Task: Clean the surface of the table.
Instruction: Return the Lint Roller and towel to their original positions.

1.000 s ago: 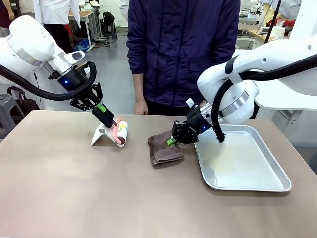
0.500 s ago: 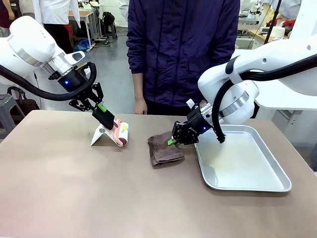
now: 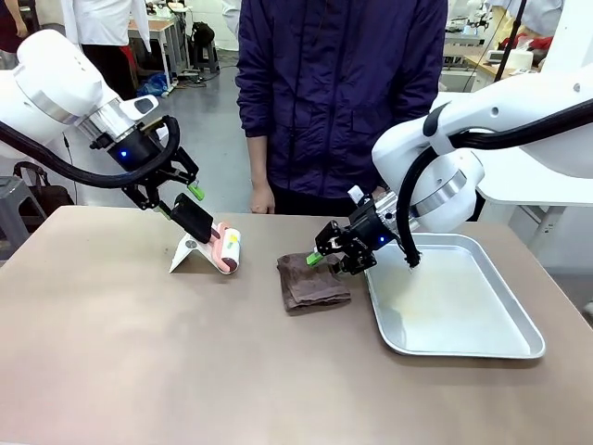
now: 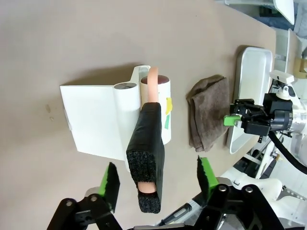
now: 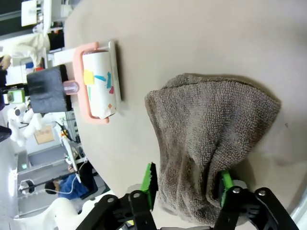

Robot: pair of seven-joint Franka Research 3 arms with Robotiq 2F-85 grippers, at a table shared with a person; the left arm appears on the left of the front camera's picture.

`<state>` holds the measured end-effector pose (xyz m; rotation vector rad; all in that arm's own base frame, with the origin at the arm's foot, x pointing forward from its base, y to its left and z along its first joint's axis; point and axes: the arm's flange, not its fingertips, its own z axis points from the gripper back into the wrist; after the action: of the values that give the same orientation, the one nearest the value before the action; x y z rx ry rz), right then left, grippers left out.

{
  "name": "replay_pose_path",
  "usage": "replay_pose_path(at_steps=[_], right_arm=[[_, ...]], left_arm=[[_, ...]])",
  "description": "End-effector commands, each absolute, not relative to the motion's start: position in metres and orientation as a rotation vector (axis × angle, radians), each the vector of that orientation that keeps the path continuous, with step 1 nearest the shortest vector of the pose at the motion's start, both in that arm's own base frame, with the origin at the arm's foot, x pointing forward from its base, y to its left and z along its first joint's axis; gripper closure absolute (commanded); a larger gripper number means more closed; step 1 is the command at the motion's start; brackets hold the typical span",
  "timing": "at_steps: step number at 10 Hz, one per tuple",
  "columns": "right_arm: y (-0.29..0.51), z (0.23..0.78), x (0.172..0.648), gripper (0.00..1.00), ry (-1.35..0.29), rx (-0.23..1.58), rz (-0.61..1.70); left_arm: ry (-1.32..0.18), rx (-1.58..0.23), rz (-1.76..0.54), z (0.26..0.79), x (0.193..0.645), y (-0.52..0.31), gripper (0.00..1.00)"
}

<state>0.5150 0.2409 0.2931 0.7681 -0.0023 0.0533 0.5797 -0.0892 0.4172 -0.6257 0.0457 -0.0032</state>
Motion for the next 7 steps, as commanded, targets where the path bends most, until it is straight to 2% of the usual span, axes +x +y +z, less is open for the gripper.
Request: replay_pose_path(at_steps=[1,4,5,7], right_arm=[[0.241,0.297,0.518,0.02,-0.02,0.802,0.043],[0.246,0.32,0.517,0.0,-0.033,0.71,0.106],[0.25,0.336,0.518,0.0,-0.056,0.627,0.126],[0.243,0.364,0.513,0.0,-0.124,0.589,0.114]], left_arm=[[0.035,-0.619,0.028,0.428,0.581,-0.083,0.0],[0.015,-0.667,0.009,0.446,0.563,-0.066,0.0],[0.003,-0.704,-0.023,0.457,0.549,-0.06,0.0],[-0.043,-0.805,-0.104,0.481,0.511,-0.04,0.0]])
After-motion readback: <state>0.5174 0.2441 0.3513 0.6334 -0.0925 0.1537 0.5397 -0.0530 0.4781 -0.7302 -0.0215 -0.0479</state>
